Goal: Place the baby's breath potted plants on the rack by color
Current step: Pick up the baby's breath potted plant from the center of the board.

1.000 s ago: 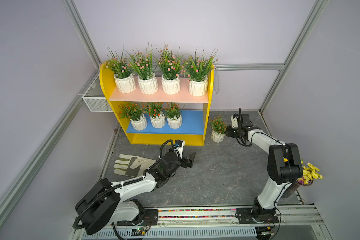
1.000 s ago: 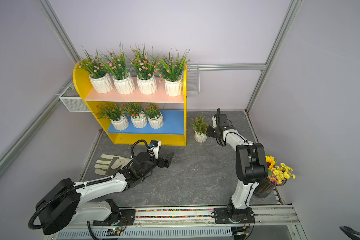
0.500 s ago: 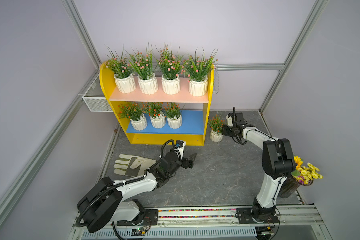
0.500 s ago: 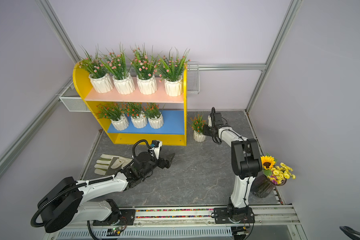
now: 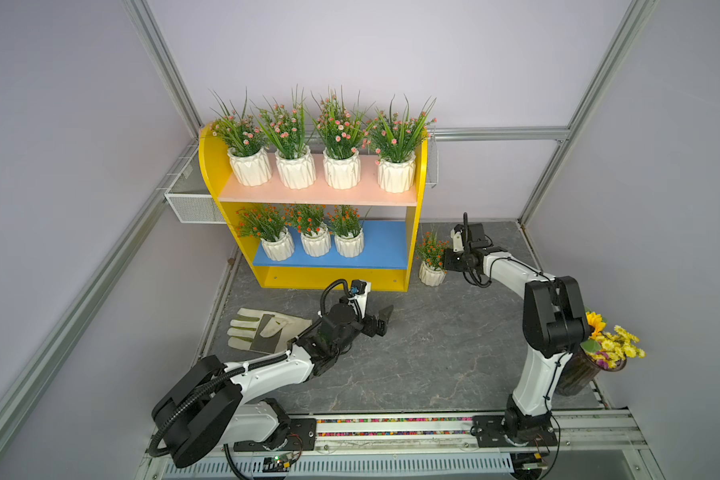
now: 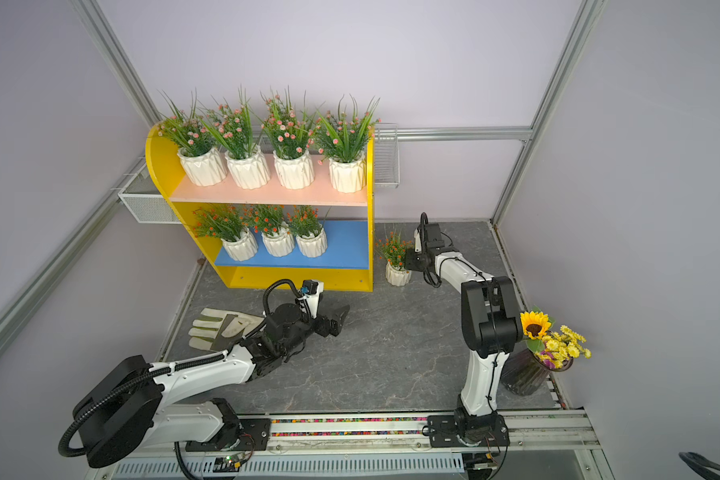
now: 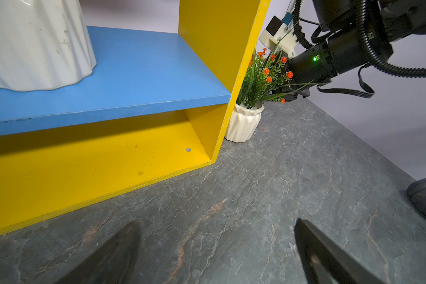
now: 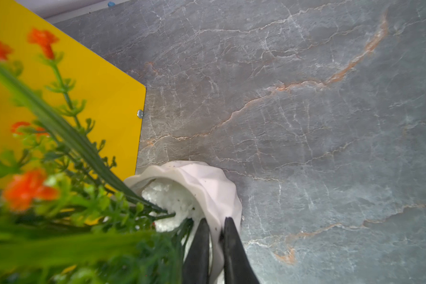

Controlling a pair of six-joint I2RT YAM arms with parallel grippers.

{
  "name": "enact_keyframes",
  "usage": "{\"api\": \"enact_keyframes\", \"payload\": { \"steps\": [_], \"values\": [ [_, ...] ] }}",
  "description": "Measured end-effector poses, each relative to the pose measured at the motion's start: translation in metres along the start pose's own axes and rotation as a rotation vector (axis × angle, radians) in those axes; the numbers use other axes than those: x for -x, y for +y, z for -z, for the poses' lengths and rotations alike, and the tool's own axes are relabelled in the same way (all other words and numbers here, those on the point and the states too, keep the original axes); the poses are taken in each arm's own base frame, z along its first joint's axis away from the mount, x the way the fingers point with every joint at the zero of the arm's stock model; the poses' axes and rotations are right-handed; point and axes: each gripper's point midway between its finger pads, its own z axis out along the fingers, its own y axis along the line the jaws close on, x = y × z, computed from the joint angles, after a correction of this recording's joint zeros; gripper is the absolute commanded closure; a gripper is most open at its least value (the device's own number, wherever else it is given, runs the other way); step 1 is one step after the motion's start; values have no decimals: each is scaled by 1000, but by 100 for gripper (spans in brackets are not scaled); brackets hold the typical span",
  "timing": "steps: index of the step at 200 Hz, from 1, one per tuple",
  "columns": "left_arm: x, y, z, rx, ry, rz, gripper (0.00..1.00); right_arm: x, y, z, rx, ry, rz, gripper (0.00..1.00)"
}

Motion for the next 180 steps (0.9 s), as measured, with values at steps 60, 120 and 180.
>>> {"api": "enact_keyframes", "payload": {
  "steps": [60,120,180],
  "values": [
    [1,-6,1,-33,-13,-13,0,-31,-3,25,-8,75,18,90],
    [-12,-21,-5,-90,-5,-60,0,-68,2,76,22,91,30,91],
    [-56,-51,-13,-160,41,-155,0,-107,37,118,96,72,103,90]
  ]
}}
